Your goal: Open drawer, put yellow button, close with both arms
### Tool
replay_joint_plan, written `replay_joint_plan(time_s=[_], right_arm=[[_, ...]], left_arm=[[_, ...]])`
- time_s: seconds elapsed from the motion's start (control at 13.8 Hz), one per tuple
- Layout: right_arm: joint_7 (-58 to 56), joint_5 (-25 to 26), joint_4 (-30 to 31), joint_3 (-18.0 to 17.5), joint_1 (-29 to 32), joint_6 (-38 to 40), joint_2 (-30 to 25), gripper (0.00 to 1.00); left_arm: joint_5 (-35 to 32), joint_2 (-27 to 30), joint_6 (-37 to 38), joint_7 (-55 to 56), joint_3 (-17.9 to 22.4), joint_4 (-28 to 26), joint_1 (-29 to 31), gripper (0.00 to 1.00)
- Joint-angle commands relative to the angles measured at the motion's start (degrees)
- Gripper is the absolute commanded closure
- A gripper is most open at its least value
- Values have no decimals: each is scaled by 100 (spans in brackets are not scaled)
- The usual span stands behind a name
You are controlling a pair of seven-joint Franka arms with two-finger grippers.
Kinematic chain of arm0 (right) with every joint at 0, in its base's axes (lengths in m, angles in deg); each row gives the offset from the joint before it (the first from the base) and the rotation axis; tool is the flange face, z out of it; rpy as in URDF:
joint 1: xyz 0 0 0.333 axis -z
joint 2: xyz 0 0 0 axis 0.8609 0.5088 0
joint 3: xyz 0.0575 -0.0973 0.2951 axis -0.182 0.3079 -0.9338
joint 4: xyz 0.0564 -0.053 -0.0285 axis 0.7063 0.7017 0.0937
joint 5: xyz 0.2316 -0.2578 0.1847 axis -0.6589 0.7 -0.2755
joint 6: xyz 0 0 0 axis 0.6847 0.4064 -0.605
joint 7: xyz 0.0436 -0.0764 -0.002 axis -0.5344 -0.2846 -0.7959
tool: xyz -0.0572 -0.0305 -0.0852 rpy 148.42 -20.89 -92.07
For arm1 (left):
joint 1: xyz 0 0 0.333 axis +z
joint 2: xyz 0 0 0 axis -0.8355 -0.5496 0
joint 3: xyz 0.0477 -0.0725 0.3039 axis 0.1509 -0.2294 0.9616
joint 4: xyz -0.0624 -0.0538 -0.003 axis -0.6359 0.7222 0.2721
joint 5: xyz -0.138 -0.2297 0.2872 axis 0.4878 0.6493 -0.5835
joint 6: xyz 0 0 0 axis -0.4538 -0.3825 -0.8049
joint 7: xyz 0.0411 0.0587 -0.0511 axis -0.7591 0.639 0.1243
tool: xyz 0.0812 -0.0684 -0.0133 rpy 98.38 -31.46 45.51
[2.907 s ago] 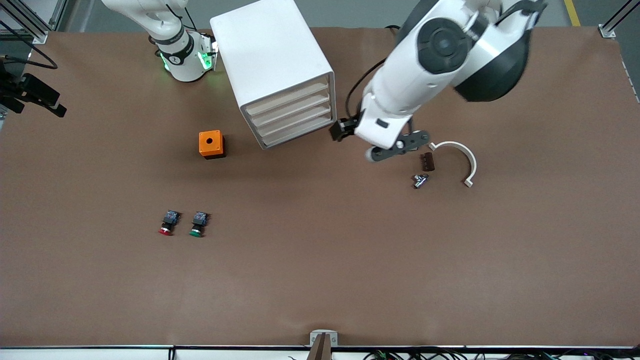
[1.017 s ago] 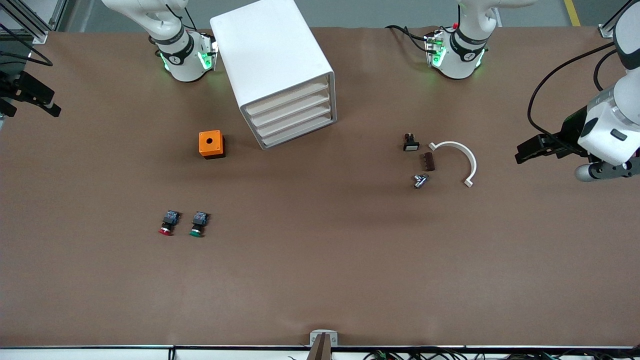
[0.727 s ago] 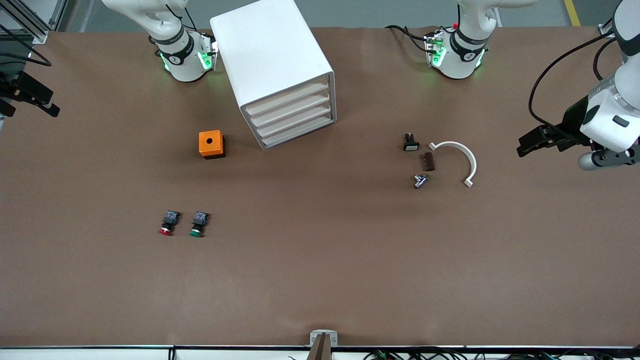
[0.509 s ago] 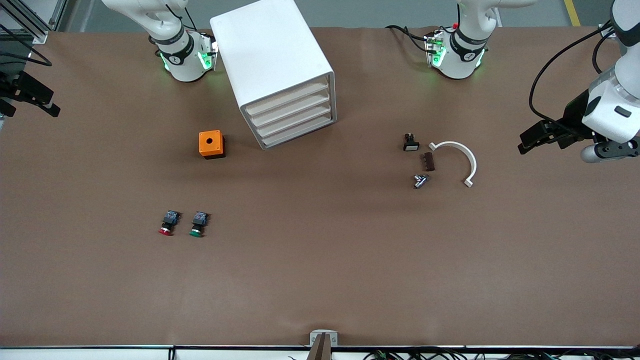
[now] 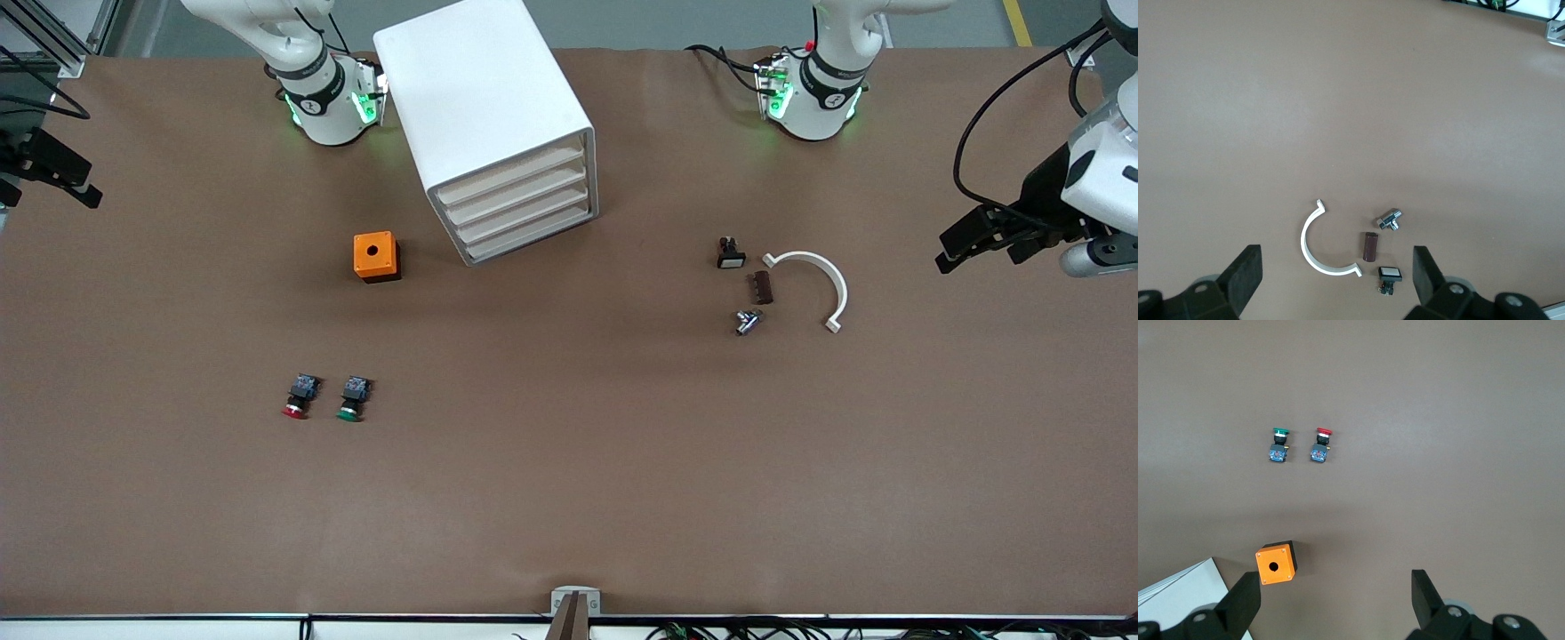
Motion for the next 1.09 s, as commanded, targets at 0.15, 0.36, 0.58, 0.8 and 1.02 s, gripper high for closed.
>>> replay_joint_plan(time_s=[0.15, 0.36, 0.58, 0.8, 1.02], right_arm=[[-8, 228, 139, -88, 64, -39, -137, 0], [0, 228, 139, -88, 64, -13, -137, 0], [1, 228, 139, -97, 55, -21, -146, 0], [9, 228, 157, -97, 55, -4, -146, 0], [18, 202, 174, -88, 64, -21, -137, 0]], left_arm=[[-129, 60, 304, -30, 46, 282, -24, 1], [-129, 7, 340, -56, 46, 380, -33, 1], [-129, 7, 349, -56, 37, 389, -42, 1], [-129, 7, 358, -56, 37, 389, -42, 1], [-129, 7, 358, -56, 37, 389, -42, 1]])
